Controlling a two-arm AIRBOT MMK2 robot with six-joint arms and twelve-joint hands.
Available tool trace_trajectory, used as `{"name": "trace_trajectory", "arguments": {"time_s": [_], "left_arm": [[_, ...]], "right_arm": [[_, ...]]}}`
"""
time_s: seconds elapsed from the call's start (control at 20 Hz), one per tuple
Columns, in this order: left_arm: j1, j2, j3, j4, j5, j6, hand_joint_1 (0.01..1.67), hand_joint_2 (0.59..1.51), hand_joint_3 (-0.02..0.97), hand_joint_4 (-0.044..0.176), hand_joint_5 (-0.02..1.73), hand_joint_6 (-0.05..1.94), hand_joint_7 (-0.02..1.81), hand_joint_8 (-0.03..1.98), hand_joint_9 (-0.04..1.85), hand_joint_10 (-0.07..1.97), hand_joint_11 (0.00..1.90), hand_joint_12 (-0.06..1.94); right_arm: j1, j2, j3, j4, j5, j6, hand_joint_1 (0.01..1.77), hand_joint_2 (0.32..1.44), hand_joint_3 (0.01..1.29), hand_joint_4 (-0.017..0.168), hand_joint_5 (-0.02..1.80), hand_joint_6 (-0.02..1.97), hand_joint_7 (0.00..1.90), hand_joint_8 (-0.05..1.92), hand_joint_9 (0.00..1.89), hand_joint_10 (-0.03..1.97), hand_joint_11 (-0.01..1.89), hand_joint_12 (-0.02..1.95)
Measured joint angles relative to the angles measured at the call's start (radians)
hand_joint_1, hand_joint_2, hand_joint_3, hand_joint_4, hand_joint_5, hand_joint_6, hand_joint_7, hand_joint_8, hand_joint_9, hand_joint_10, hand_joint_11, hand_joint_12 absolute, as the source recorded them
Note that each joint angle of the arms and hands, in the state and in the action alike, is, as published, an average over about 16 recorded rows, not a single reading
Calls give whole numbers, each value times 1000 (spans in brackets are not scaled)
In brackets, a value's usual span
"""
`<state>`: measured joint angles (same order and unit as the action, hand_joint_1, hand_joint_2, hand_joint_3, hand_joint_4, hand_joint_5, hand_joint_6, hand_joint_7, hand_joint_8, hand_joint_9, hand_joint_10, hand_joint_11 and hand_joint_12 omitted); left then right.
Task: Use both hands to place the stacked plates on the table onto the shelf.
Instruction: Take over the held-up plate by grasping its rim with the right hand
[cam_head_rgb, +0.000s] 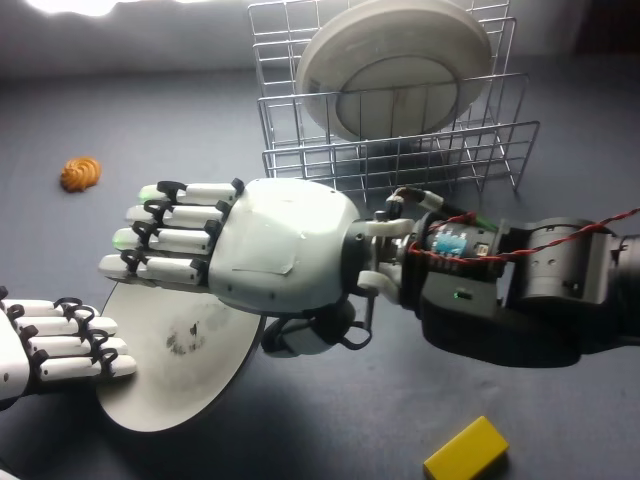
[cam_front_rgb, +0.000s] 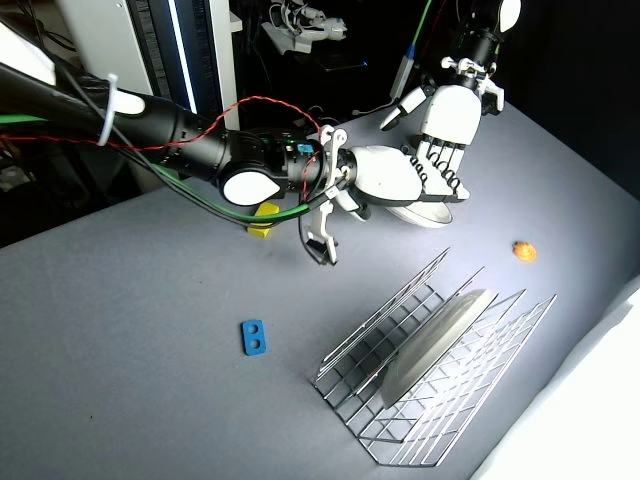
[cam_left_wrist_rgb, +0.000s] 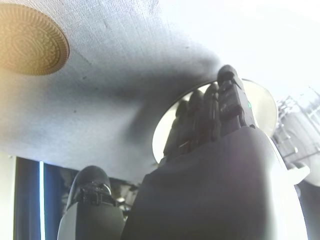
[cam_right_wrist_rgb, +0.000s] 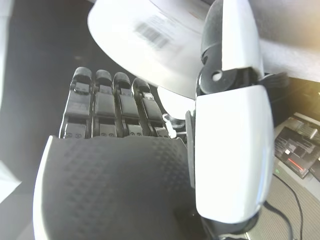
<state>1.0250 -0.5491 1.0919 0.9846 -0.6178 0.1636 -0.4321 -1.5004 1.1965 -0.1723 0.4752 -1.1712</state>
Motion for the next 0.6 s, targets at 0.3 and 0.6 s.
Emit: {"name": "trace_trajectory", "arguments": {"time_s": [0.3,0.6], "left_arm": [[0,-2,2,-4,-2,0,13,1046,10,-11,20,-14,15,-8,-19,-38,30,22],[1,-3,4,-8,-3,0,13,1047,10,-11,23,-14,19,-8,-17,-38,34,29]], "right_arm": [[-7,-45,23,-9,-4,0,1193,937,14,2,107,37,77,25,58,17,21,371],[-14,-65,35,-9,-6,1,1175,978,14,2,262,37,237,26,200,51,33,844]]}}
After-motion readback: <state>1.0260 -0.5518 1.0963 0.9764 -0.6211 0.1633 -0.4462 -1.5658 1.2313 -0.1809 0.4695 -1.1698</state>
